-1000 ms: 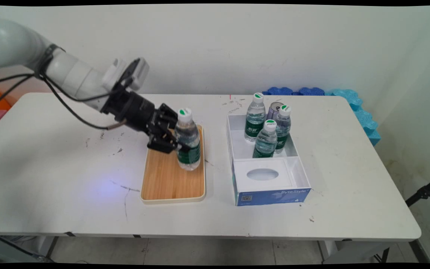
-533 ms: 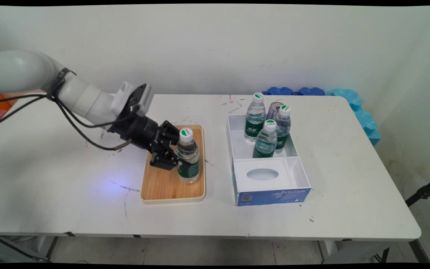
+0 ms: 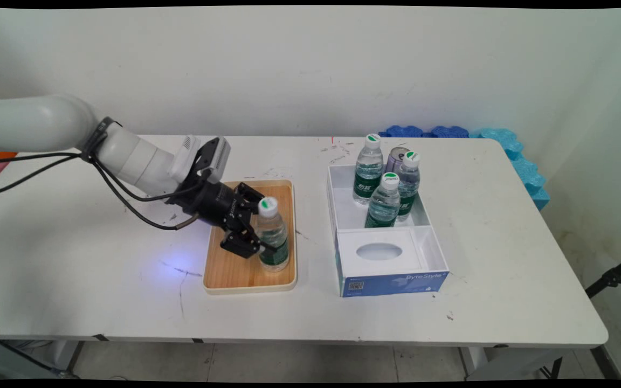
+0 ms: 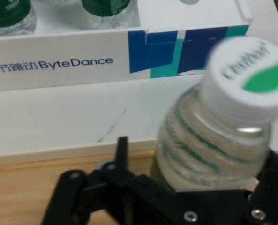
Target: Place the picked object on the tray
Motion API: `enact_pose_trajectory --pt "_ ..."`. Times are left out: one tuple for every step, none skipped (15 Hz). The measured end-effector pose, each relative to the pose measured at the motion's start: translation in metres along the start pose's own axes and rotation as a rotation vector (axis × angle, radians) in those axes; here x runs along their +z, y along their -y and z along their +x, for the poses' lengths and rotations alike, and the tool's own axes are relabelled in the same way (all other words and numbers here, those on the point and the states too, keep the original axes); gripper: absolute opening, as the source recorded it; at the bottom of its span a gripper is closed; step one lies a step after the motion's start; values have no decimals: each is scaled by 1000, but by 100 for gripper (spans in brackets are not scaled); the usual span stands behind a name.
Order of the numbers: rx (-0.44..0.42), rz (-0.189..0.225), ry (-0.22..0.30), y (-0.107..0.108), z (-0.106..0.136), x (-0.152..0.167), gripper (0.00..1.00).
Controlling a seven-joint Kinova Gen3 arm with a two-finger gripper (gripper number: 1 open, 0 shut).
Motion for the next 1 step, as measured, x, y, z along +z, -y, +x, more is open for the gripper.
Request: enact_pose_trajectory --pt "-1 2 -1 1 -1 1 100"
